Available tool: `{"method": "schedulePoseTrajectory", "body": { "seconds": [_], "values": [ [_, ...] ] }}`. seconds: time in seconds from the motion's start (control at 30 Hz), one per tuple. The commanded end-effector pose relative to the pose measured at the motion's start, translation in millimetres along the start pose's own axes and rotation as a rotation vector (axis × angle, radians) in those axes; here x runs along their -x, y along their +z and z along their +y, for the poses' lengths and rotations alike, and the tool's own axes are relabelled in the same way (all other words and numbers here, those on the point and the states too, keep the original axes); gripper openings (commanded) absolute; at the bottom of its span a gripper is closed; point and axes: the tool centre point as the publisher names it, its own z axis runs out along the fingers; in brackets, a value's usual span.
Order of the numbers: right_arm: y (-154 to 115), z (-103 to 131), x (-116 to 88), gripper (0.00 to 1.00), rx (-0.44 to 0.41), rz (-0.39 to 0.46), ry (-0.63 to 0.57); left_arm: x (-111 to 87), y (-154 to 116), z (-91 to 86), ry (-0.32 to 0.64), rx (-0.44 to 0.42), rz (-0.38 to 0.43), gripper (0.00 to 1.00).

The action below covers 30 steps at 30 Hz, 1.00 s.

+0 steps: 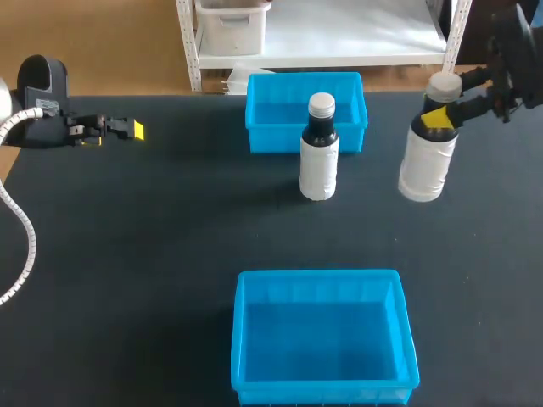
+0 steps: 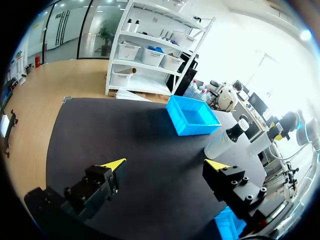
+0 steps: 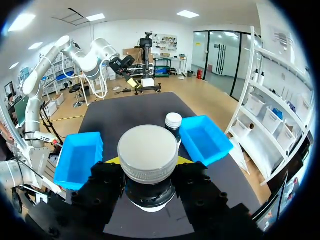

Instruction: Pick up the bottle, and place it in the far bin if it is heavy, or in the near bin if it is light.

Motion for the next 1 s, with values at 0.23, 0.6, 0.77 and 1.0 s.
{"method": "schedulePoseTrajectory", "body": {
  "seconds": [0.23,0.6,0.77,1.0],
  "values": [
    [-4.0,-43.5,-7.9,0.00,-0.010,0.016,0.020,0.0,0.0,0.0,0.000,0.000,0.000,1.00],
    [6.3,-106.4,10.7,0.00,-0.006,0.024,0.016,0.0,0.0,0.0,0.000,0.000,0.000,1.00],
    [14.1,-132.9,27.5,0.00,-0.024,0.011,0.011,0.0,0.0,0.0,0.000,0.000,0.000,1.00],
    [35.4,-160.6,44.8,0.00,-0.044,-0.010,0.019,0.0,0.0,0.0,0.000,0.000,0.000,1.00]
  ]
}}
